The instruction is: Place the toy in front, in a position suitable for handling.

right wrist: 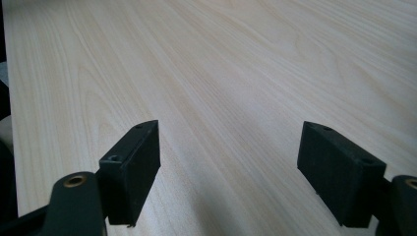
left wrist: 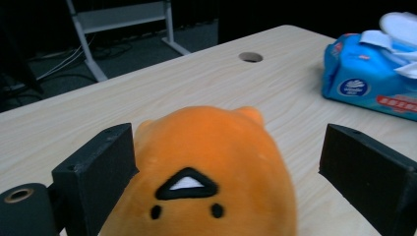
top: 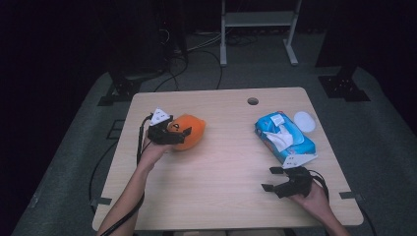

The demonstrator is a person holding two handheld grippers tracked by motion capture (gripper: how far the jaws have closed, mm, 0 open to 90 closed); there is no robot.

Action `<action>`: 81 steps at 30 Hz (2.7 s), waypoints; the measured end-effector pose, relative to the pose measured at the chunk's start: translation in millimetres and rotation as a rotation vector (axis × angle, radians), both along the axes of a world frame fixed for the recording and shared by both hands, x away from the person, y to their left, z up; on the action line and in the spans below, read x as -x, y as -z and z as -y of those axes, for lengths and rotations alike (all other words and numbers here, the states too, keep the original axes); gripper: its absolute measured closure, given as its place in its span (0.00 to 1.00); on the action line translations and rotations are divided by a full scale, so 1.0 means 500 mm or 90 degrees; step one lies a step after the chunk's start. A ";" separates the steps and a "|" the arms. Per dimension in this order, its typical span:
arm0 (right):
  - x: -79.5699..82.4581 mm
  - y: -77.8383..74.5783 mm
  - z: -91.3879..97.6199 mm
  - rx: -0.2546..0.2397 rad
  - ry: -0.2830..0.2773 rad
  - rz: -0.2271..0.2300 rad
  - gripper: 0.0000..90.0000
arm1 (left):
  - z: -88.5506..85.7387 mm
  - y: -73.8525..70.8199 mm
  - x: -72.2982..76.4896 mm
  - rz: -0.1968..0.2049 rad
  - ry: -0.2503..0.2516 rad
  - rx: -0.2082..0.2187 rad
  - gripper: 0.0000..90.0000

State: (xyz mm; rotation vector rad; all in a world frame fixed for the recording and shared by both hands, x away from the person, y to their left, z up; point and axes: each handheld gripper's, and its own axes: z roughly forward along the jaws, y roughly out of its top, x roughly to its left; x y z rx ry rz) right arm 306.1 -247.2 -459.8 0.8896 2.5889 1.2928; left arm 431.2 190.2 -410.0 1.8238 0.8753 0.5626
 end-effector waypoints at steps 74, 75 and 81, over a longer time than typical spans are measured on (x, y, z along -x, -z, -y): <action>0.001 -0.018 0.026 -0.007 0.021 0.024 0.26 | 0.158 -0.037 0.153 -0.012 0.279 0.020 0.55; 0.001 -0.019 0.027 -0.007 0.023 0.024 0.26 | 0.164 -0.031 0.156 -0.016 0.282 0.019 0.55; 0.000 -0.020 0.032 -0.010 0.027 0.028 0.26 | 0.183 -0.011 0.172 -0.032 0.301 0.018 0.55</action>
